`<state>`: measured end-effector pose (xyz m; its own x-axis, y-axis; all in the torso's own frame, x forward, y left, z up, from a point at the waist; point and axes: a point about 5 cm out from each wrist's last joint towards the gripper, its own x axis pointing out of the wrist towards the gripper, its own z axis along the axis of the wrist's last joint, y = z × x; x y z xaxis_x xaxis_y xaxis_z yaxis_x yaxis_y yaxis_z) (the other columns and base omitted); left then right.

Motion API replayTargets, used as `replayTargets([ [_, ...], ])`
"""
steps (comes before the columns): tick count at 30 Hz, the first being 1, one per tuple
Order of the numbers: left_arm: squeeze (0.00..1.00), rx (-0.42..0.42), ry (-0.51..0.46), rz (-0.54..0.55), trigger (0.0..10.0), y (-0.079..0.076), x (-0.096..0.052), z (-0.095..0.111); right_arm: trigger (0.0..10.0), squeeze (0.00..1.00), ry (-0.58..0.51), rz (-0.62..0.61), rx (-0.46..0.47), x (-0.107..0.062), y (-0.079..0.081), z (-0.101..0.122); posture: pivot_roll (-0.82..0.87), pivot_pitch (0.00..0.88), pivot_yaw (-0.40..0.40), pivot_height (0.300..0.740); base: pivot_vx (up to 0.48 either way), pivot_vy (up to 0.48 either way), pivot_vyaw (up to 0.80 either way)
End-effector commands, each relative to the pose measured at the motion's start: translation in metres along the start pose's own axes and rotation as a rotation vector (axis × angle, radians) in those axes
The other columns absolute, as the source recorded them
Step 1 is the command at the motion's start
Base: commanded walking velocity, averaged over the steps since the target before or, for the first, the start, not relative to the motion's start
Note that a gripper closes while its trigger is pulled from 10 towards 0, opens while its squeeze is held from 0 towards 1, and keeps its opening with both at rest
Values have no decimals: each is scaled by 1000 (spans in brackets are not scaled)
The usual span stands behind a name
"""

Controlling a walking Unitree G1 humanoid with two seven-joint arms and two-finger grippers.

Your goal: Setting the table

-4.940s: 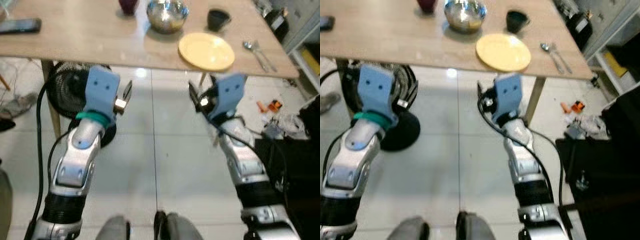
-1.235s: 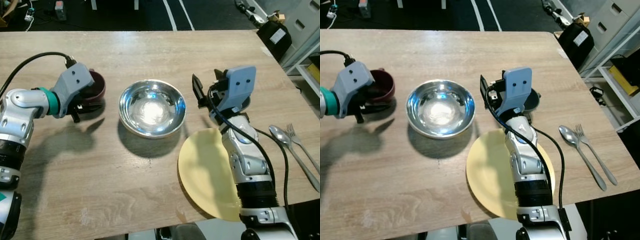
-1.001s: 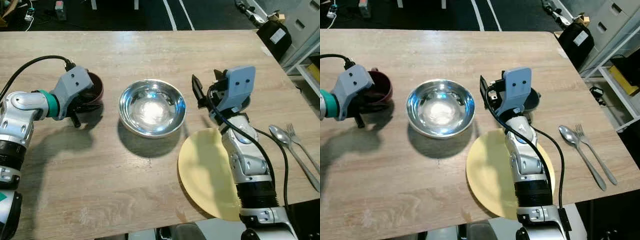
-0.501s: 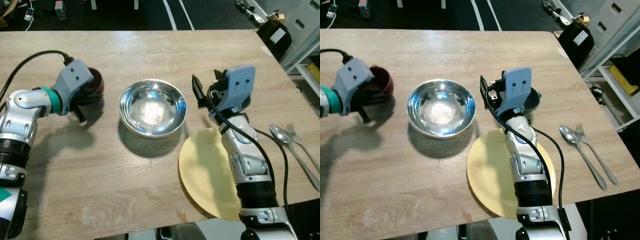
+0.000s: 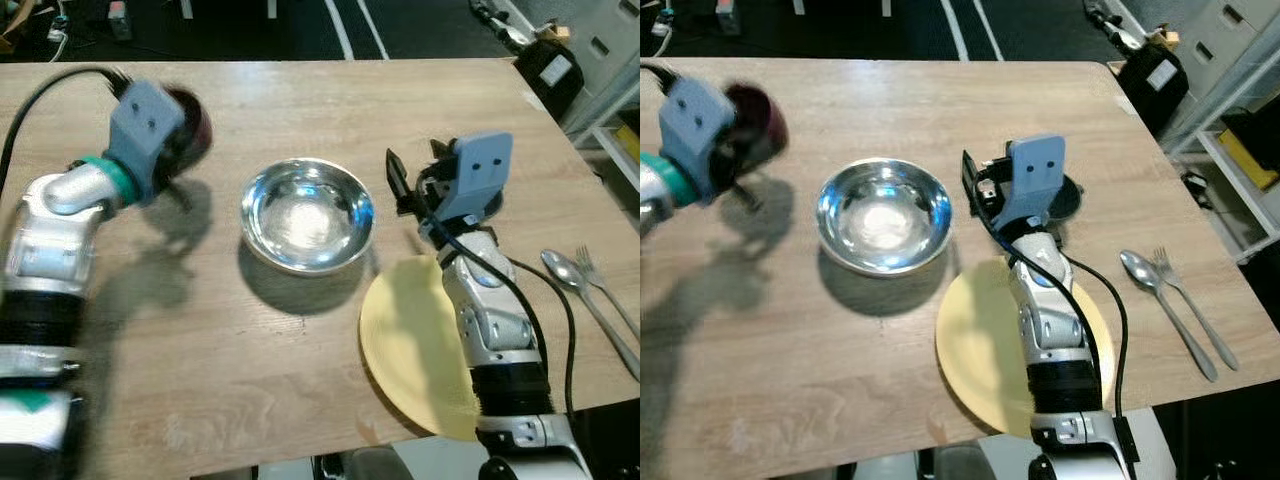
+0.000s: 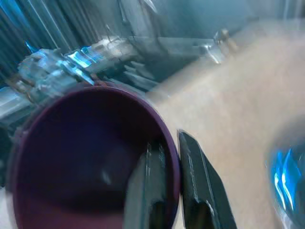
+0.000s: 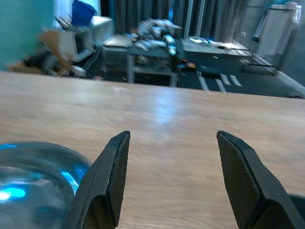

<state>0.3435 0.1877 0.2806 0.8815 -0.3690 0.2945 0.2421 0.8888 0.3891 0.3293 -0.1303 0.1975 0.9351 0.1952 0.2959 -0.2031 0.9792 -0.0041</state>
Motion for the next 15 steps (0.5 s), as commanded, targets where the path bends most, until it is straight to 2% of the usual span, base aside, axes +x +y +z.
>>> replayTargets([
  [1,0,-47,-27,143,10000,-1,-5,6,10000,0,-19,-53,33,-5,-5,1,111,85,-4,740,0,0,0],
  [3,0,-77,-24,213,10000,-7,-8,5,10000,0,-21,-72,53,-7,-5,1,111,81,-3,740,0,0,0],
  [6,0,-79,6,258,10000,-11,-13,-1,10000,0,-19,-79,62,-9,-4,0,114,78,-2,740,0,0,0],
  [11,0,-43,48,297,10000,-10,-18,-8,10000,0,-20,-82,61,-9,-5,0,113,75,-1,740,0,0,0],
  [15,0,-31,58,326,10000,-11,-18,-6,10000,0,-26,-90,55,-8,-8,2,111,73,1,740,-264,0,0],
])
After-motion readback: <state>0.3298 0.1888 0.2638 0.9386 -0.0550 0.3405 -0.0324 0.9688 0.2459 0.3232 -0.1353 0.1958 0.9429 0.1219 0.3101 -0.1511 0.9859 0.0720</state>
